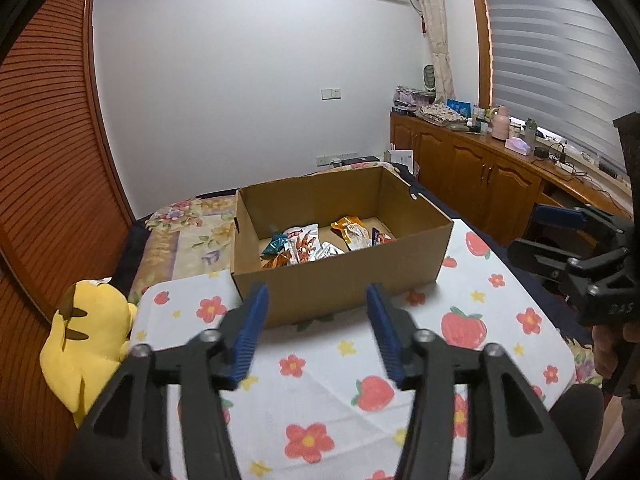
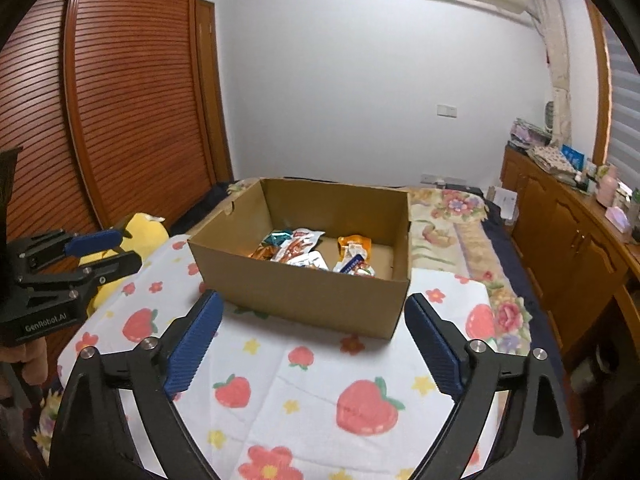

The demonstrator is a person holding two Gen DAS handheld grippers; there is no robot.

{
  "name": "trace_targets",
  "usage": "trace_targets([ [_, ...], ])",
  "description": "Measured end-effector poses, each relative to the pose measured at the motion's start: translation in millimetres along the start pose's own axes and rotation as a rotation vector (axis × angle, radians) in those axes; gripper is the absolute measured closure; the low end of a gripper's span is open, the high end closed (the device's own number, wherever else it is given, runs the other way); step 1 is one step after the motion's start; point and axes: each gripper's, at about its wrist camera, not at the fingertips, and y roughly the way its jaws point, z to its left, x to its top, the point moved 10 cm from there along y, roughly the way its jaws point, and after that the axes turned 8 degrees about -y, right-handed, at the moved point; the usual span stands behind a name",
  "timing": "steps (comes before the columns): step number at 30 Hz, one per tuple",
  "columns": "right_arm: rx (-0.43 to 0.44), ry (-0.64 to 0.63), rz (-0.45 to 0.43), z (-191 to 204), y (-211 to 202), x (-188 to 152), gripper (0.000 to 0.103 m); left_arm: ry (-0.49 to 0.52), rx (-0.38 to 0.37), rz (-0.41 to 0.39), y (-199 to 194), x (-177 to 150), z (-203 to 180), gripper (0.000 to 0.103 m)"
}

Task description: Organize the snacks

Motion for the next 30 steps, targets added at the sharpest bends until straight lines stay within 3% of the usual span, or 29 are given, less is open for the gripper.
trace_targets([
  [1, -0.001, 0.005, -0.002, 0.2, -2.9, -1.6, 0.000, 0.002, 0.004, -0.004, -4.6, -2.2, -1.4, 0.045],
  [3, -0.007, 0.016, -0.012, 0.9, -10.3, -5.7, 0.000, 0.005, 0.008, -0.017, -12.9, -5.5, -3.7, 0.029],
  [5, -0.011, 0.023, -0.008, 2.0, -15.2, -10.1, 0.000, 0.001, 0.008, -0.043, -20.9, -7.0, -5.8, 0.006],
  [6, -0.011, 0.026, -0.005, 2.5, -16.7, -12.2, 0.000, 0.005, 0.010, -0.054, -25.3, -8.2, -7.0, 0.004],
  [24, -0.099, 0.051, -0.051, 5.7, -75.4, -30.9, 0.000, -0.051, 0.123, -0.107, -81.6, -39.5, -12.5, 0.000],
  [30, -0.127, 0.058, -0.086, 12.0, -96.8, -41.5, 0.000, -0.048, 0.114, -0.122, -100.2, -60.7, -22.3, 0.000],
])
